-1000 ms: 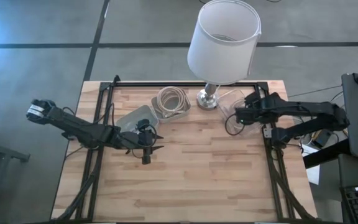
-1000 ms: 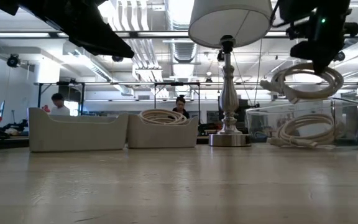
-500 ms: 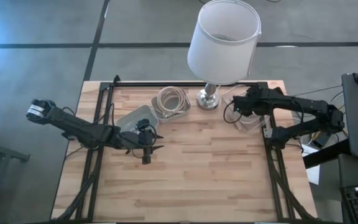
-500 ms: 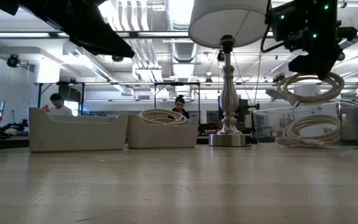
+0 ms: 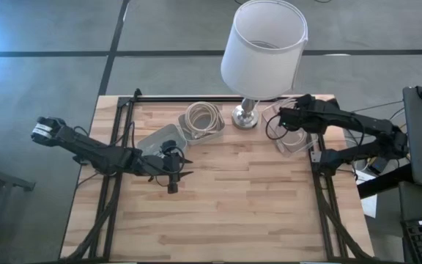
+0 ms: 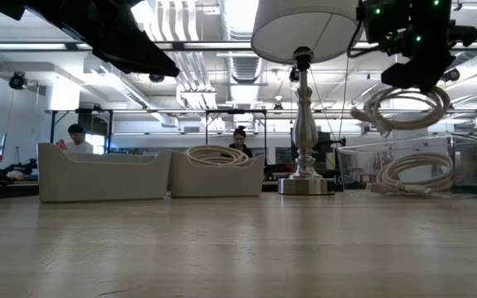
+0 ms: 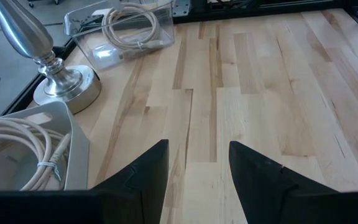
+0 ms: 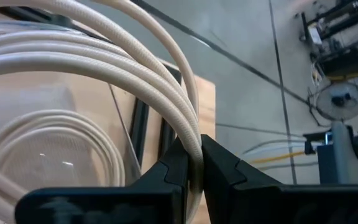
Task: Pick & Place USB Port
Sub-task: Put the light brown USB cable into the transparent bin
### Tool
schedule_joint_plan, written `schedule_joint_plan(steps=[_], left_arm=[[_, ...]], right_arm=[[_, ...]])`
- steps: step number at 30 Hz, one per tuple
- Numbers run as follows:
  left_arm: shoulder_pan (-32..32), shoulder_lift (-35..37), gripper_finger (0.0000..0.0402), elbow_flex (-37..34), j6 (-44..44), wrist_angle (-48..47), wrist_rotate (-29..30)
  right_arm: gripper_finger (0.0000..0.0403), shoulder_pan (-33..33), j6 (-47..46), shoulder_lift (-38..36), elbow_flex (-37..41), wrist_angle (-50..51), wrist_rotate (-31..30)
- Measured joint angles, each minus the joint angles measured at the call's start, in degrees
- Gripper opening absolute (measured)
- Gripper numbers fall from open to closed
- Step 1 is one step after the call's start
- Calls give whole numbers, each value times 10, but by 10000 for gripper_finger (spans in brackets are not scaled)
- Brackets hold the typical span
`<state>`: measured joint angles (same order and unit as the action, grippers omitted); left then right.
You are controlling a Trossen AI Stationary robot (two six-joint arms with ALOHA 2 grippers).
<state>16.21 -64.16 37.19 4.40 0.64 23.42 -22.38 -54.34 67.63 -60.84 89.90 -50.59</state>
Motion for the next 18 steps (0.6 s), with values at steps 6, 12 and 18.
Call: schedule_joint_plan(steps=[6, 12, 18], left_arm=[[0, 0, 172, 0, 0, 0, 0], [0, 0, 172, 0, 1, 0, 0], [0, 0, 172, 0, 1, 0, 0]], right_arm=[[24, -37, -62, 1, 39, -2, 0], [24, -52, -66, 1, 87, -41, 26], [24, -52, 17, 1, 124, -117, 31]])
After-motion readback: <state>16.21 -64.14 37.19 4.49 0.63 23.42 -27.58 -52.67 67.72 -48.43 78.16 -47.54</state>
